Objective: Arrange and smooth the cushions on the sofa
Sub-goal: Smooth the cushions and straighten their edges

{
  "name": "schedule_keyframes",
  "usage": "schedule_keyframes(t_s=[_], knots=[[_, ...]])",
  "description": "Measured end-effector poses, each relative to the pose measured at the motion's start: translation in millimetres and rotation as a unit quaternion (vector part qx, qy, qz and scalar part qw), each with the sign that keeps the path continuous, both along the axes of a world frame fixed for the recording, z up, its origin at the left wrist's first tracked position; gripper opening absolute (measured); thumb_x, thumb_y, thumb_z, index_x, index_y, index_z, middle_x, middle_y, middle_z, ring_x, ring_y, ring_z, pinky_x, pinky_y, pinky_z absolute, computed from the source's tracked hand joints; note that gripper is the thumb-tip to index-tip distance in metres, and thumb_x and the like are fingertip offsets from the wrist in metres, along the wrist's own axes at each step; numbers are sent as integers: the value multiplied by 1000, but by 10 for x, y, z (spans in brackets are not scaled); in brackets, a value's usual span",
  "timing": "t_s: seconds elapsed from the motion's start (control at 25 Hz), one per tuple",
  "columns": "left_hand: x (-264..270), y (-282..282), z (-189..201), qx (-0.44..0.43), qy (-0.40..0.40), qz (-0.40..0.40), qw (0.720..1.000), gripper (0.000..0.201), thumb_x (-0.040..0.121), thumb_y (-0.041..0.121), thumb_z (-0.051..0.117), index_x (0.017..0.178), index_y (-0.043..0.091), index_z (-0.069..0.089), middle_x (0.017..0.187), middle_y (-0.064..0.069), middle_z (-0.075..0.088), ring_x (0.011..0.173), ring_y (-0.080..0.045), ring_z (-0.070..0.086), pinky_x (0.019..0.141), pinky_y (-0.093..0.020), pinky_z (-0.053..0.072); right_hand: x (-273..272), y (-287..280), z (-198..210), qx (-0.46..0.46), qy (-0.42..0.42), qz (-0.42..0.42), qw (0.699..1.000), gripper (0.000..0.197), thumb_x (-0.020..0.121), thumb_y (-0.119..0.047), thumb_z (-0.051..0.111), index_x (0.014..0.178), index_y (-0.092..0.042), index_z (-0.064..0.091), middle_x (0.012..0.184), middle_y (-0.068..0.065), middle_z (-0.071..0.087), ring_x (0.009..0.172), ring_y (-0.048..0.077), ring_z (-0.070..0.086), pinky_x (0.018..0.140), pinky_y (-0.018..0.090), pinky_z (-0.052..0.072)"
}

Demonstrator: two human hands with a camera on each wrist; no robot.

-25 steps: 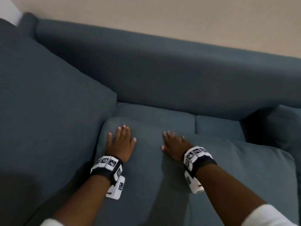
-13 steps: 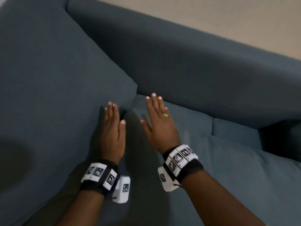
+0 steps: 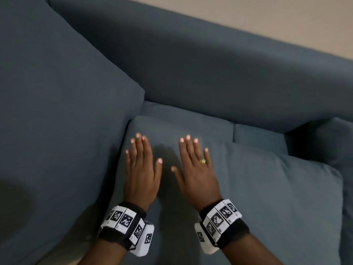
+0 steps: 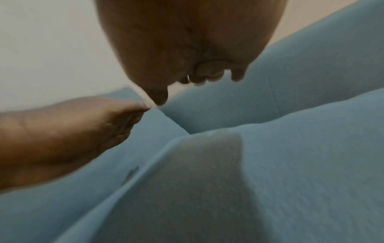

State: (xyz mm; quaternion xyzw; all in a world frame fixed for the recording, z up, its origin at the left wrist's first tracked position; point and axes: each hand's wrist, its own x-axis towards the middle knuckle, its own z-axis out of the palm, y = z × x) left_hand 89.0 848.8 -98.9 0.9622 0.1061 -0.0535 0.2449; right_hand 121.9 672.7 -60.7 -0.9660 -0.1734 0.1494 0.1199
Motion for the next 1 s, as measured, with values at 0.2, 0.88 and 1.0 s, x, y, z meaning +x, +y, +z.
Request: schedule_keyframes(t_s=[0.2, 0.88, 1.0], knots=[[-135, -542, 54, 67, 24, -156, 985, 70, 98, 46, 19, 156, 9, 32, 168, -6, -7, 153, -30, 24, 120, -62, 19, -156, -489, -16, -43, 117, 51, 991, 75, 101, -53, 32, 162, -19, 6, 169, 2, -10, 157, 24, 1, 125, 53, 7], [11, -2809, 466, 54, 59, -228, 970, 71, 104, 43, 33, 161, 9, 7, 169, -7, -3, 157, -26, 1, 125, -52, 7, -485, -2805, 114, -8, -27, -170, 985, 68, 101, -47, 20, 163, -24, 7, 168, -5, -8, 157, 23, -5, 124, 49, -5], [-78, -3255, 400, 96, 62, -335, 935, 74, 100, 50, 20, 161, 10, 11, 166, -4, -16, 156, -26, 5, 123, -57, 14, -563, -3303, 32, -58, 44, -168, 983, 69, 101, -53, 17, 163, -27, -1, 162, -7, -20, 157, 22, -6, 124, 56, -4]])
